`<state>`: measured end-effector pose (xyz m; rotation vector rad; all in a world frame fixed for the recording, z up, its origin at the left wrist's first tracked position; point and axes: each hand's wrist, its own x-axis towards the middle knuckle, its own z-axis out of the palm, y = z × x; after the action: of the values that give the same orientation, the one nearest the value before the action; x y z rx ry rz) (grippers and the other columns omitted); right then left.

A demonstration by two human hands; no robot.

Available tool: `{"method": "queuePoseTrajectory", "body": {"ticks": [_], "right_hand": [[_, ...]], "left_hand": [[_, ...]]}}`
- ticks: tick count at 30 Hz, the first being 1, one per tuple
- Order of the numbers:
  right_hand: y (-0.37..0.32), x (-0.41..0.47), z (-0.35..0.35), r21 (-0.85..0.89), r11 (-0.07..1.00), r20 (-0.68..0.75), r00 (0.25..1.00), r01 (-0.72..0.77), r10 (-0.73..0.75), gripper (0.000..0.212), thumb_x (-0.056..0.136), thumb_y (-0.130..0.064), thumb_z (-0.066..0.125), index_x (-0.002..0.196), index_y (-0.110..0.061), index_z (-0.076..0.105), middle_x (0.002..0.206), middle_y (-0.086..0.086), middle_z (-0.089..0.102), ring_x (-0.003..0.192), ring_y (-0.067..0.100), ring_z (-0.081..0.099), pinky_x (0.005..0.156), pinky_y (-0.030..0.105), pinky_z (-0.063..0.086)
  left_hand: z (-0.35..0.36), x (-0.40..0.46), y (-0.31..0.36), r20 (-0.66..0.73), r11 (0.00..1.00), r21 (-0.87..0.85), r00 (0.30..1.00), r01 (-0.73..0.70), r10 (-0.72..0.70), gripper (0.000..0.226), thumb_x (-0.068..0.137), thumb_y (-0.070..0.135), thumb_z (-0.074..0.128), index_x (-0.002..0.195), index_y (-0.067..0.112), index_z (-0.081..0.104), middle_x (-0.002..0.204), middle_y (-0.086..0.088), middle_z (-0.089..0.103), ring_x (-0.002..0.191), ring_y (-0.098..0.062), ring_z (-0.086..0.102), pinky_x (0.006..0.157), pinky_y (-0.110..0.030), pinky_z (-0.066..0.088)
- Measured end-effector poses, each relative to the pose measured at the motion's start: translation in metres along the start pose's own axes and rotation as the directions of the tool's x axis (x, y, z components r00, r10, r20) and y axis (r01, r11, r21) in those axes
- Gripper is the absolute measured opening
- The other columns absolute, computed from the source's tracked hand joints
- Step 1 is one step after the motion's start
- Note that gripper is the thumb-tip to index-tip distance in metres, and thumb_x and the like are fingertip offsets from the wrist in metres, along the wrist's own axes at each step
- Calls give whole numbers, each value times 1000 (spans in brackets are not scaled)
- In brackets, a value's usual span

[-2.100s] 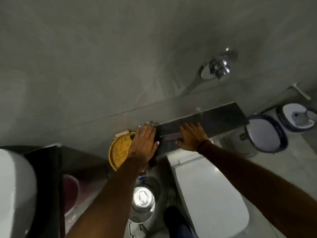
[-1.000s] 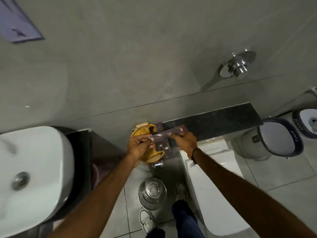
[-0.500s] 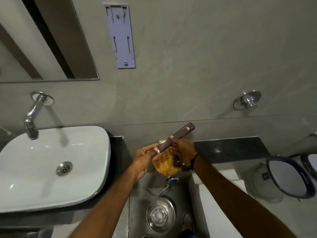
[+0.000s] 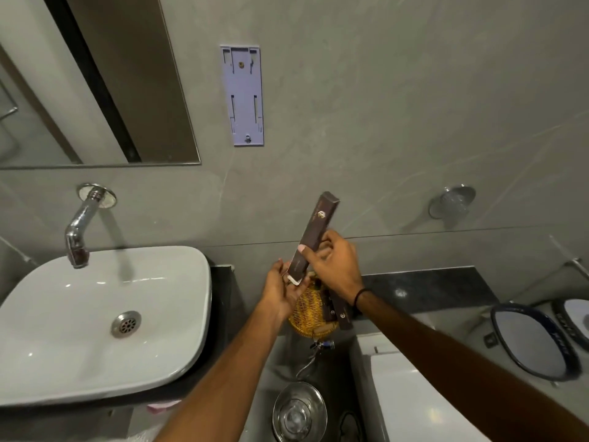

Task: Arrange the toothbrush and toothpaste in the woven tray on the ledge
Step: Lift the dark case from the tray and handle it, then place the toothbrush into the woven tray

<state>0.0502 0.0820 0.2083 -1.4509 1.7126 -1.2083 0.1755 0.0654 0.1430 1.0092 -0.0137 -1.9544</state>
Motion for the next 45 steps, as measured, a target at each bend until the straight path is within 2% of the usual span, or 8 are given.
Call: {"method": "queuePoseTrajectory", "body": {"ticks": [12, 17, 21, 25, 30, 37, 41, 45], "right_hand": [[-9, 21, -8, 109, 992, -168, 983, -60, 78, 32, 93, -33, 69, 116, -13, 59, 102, 3, 71, 97, 27, 74, 83, 47, 64], [23, 41, -32, 84, 954, -203, 932, -289, 300, 29, 101, -27, 58, 123, -8, 59, 119, 16, 73, 97, 31, 76, 46, 11, 56], [73, 22, -36, -216, 862, 69, 874, -458, 481, 21, 97, -26, 65, 111, -11, 62, 106, 18, 76, 81, 26, 77, 60, 28, 64], [101, -10, -19, -517, 797, 314, 797, -312, 516, 26, 90, -43, 69, 89, -18, 61, 86, 4, 68, 72, 16, 66, 66, 27, 59], [118, -48, 9, -754, 654, 533, 637, 60, 557, 44, 89, -35, 71, 124, -8, 66, 120, 13, 71, 112, 29, 66, 101, 39, 56], [116, -77, 37, -803, 512, 588, 554, 307, 590, 34, 88, -32, 71, 109, -6, 73, 103, 11, 75, 103, 31, 72, 85, 36, 59], [107, -66, 33, -783, 587, 572, 611, 206, 548, 42, 93, -37, 68, 116, -2, 66, 102, 16, 71, 85, 27, 66, 73, 31, 55], [96, -36, 21, -681, 716, 575, 716, 153, 395, 56, 94, -40, 67, 136, -6, 54, 129, 16, 65, 119, 33, 62, 102, 40, 54]], "left_hand": [[-11, 10, -3, -353, 964, 264, 928, -23, 119, 39, 103, 42, 51, 81, 11, 56, 63, -2, 43, 35, -7, 38, 28, -16, 29], [-40, 14, 11, -545, 816, 577, 728, -35, 416, 60, 97, 52, 55, 111, -5, 69, 109, -22, 74, 98, -38, 74, 87, -48, 62], [-57, 17, 22, -511, 736, 676, 691, -44, 511, 60, 96, 52, 58, 111, -5, 71, 115, -23, 74, 105, -40, 72, 95, -50, 60], [-59, 15, 21, -506, 731, 680, 689, -51, 519, 60, 94, 52, 60, 108, -5, 71, 111, -24, 74, 102, -41, 73, 92, -51, 61], [-63, 13, 11, -484, 712, 698, 685, -72, 544, 64, 93, 53, 61, 104, -10, 69, 109, -29, 74, 89, -42, 73, 88, -53, 62], [-70, 7, -5, -491, 719, 692, 694, -56, 527, 55, 93, 53, 62, 87, -1, 68, 107, -28, 75, 70, -28, 59, 73, -47, 60], [-79, 2, -8, -493, 676, 737, 673, -14, 552, 51, 92, 54, 63, 71, 8, 57, 102, -26, 76, 73, -33, 64, 72, -40, 55], [-89, 0, -3, -434, 570, 821, 674, 24, 597, 52, 94, 50, 63, 93, -2, 73, 103, -23, 77, 97, -38, 72, 79, -37, 50]]}}
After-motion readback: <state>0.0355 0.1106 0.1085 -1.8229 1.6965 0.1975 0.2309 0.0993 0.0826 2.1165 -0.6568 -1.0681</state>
